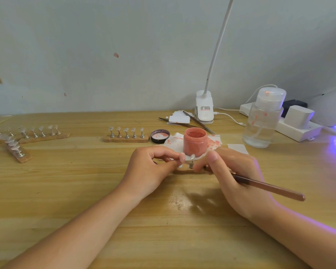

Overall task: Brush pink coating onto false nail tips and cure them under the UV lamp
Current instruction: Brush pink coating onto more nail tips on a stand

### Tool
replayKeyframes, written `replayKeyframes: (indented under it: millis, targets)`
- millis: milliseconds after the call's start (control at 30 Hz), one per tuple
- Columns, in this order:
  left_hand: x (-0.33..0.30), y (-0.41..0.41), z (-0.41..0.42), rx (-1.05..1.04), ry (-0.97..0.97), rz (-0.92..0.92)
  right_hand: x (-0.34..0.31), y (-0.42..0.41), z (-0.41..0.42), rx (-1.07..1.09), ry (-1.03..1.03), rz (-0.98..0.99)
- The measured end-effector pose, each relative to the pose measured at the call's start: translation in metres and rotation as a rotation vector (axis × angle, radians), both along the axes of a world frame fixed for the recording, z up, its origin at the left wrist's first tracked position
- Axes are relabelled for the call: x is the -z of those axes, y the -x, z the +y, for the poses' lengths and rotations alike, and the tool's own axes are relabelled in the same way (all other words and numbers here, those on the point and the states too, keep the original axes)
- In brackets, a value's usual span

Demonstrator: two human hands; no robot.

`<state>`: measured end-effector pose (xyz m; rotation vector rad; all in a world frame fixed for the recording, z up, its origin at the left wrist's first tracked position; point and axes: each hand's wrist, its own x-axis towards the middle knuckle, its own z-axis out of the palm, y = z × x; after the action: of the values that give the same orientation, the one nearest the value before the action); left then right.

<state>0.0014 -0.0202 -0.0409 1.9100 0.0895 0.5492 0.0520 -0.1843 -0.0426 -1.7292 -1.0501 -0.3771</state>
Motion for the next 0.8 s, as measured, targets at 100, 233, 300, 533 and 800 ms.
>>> replayKeyframes:
  millis: [100, 233, 300, 533, 800]
  targets:
    - [-0.0003, -0.0001, -0.0004, 0.0, 0.004, 0.003, -0.0011, -0.0003, 0.0015, 0.036, 0.038, -0.009]
    - [-0.0009, 0.0006, -0.0009, -0.02, 0.001, 0.006, 0.0004, 0.0005, -0.0002, -0.006, 0.01, -0.008]
    - [-0.0004, 0.0007, -0.0005, -0.021, 0.006, 0.013, -0.0007, 0.0002, 0.001, 0.025, 0.003, -0.036]
    - [-0.0004, 0.0003, -0.0012, -0.051, 0.017, 0.028, 0.002, -0.001, 0.0006, 0.001, -0.015, 0.023]
    - [-0.0008, -0.0001, -0.0019, -0.046, 0.01, 0.034, 0.0002, -0.0017, 0.0023, 0.035, -0.008, -0.094]
